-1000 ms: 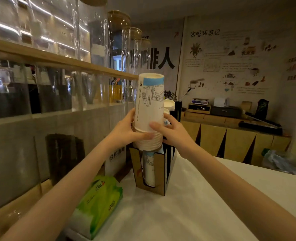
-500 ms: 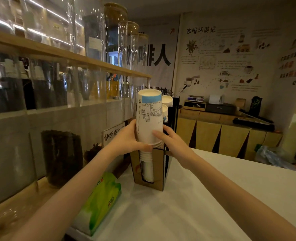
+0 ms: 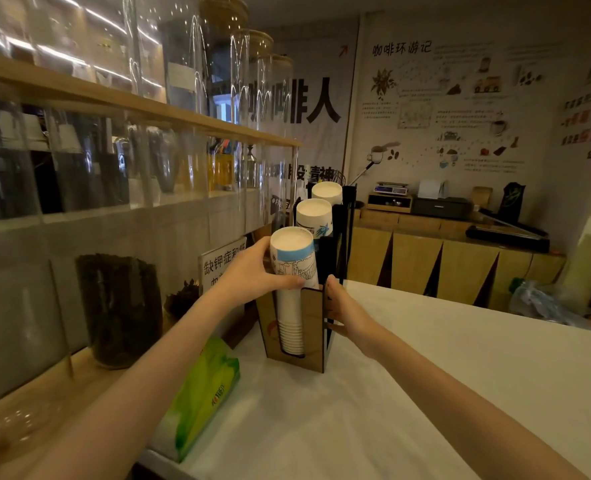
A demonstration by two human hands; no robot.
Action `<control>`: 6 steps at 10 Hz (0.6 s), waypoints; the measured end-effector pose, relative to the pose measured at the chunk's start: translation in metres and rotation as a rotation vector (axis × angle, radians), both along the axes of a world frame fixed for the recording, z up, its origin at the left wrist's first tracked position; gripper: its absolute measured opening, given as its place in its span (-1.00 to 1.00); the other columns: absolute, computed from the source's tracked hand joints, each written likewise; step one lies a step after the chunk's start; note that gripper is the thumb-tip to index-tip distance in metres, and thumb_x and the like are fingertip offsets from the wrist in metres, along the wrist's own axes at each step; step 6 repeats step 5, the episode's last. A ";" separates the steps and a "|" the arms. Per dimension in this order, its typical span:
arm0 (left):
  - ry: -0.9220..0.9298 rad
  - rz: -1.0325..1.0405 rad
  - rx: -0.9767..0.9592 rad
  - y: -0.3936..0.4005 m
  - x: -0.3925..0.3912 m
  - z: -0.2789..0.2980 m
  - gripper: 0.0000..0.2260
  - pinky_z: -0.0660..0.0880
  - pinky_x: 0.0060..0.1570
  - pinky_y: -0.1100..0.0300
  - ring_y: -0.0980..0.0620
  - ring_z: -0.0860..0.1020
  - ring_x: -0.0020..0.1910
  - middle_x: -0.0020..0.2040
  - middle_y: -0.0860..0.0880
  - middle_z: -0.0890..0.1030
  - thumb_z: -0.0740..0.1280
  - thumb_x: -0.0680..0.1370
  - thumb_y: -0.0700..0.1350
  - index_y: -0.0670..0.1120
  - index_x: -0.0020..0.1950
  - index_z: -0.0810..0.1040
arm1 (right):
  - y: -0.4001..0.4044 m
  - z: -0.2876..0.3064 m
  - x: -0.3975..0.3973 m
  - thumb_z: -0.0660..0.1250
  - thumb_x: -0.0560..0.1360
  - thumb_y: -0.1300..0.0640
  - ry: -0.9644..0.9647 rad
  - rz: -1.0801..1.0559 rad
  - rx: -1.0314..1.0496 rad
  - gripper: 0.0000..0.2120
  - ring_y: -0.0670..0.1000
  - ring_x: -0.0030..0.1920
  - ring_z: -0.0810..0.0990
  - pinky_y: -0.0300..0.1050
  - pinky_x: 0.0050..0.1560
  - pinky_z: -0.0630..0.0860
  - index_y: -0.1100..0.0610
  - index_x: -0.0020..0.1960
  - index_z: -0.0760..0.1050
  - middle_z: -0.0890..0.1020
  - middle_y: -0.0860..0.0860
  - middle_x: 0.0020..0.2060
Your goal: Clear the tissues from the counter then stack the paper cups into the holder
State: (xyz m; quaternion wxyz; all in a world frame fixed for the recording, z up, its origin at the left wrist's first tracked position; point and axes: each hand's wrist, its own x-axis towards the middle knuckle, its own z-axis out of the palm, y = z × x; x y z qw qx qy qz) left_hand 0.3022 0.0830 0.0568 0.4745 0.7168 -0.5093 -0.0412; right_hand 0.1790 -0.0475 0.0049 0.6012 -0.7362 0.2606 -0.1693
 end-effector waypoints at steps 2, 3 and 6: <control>-0.066 0.083 -0.062 -0.002 -0.010 0.017 -0.36 0.35 -0.21 0.41 0.25 0.45 -0.04 0.04 0.19 0.46 0.48 0.26 0.12 0.06 0.26 0.31 | -0.004 0.013 -0.006 -0.07 0.54 -0.21 0.058 0.058 -0.022 -0.46 0.10 0.33 0.37 0.04 0.38 0.22 0.07 0.38 0.27 0.43 0.10 0.33; -0.130 0.118 -0.067 -0.002 -0.015 0.029 -0.31 0.39 -0.08 0.28 0.11 0.45 0.04 0.12 0.07 0.49 0.46 0.28 0.12 0.02 0.33 0.27 | -0.009 0.021 -0.017 -0.01 0.55 -0.15 0.111 0.097 -0.043 -0.48 0.12 0.30 0.41 0.00 0.31 0.28 0.16 0.34 0.33 0.46 0.15 0.30; -0.394 0.299 -0.148 -0.012 -0.052 0.059 -0.54 0.38 0.05 0.08 -0.01 0.44 0.16 0.19 -0.07 0.51 0.36 0.41 0.07 -0.05 0.25 0.39 | -0.024 0.057 -0.062 0.18 0.53 0.03 -0.130 0.076 -0.322 -0.70 -0.12 -0.08 0.63 -0.28 -0.14 0.55 0.10 0.21 0.45 0.63 -0.02 -0.02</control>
